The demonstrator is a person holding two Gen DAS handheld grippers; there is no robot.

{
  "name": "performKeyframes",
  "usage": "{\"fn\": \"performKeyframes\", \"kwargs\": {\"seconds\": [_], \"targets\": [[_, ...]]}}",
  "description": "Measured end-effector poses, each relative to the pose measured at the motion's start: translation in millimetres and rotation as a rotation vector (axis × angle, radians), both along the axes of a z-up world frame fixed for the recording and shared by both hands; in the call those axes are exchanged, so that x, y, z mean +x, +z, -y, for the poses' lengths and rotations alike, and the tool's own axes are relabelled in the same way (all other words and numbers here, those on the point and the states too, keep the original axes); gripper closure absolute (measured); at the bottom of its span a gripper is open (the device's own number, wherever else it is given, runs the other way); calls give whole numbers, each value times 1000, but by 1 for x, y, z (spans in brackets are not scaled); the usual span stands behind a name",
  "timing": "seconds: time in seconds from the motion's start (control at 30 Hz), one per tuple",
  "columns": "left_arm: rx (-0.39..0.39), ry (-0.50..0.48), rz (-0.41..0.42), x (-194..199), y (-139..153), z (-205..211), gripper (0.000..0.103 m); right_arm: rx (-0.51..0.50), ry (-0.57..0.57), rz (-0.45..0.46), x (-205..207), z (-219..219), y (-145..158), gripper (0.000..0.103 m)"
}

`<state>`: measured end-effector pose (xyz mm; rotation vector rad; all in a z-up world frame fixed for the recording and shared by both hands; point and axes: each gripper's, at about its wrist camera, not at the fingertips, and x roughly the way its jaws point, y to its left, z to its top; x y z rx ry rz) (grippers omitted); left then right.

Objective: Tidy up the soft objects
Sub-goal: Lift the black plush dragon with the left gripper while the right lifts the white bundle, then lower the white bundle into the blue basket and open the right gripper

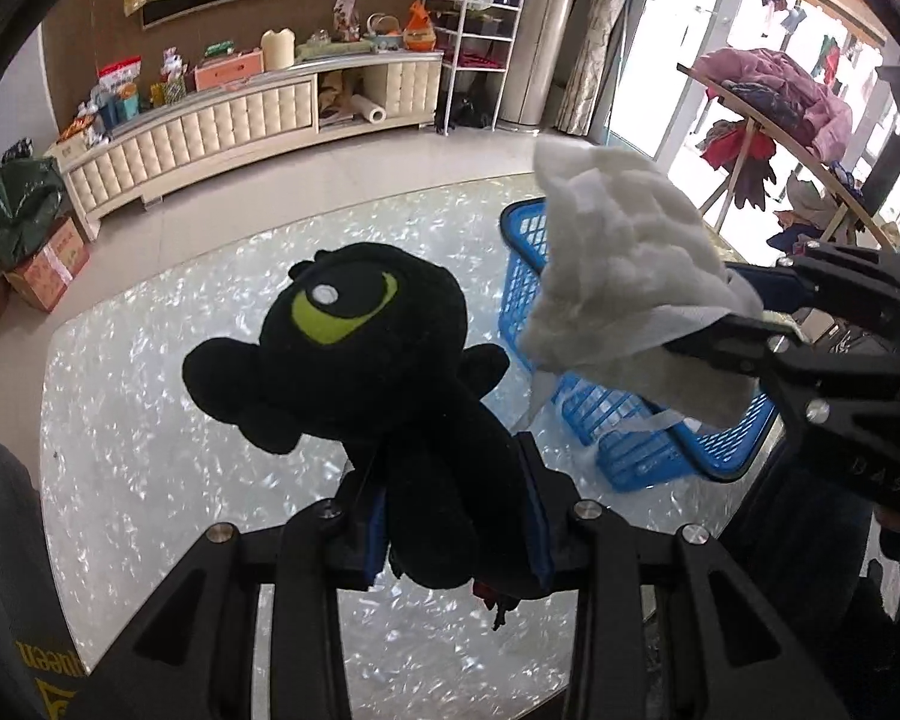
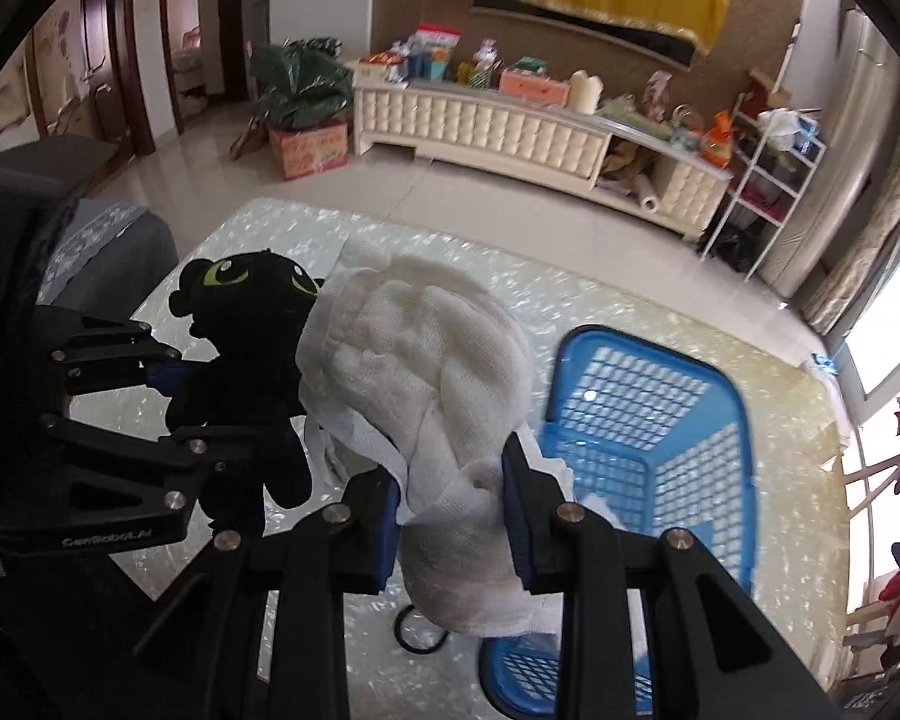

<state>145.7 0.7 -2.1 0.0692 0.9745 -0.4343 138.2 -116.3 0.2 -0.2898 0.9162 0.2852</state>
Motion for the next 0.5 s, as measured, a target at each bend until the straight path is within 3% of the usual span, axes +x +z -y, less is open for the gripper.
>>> {"fn": "performKeyframes", "kwargs": {"seconds": [0.5], "targets": [[57,-46,36,10,-9,34,69,30,-192,-14,15,78,-2,75]]}}
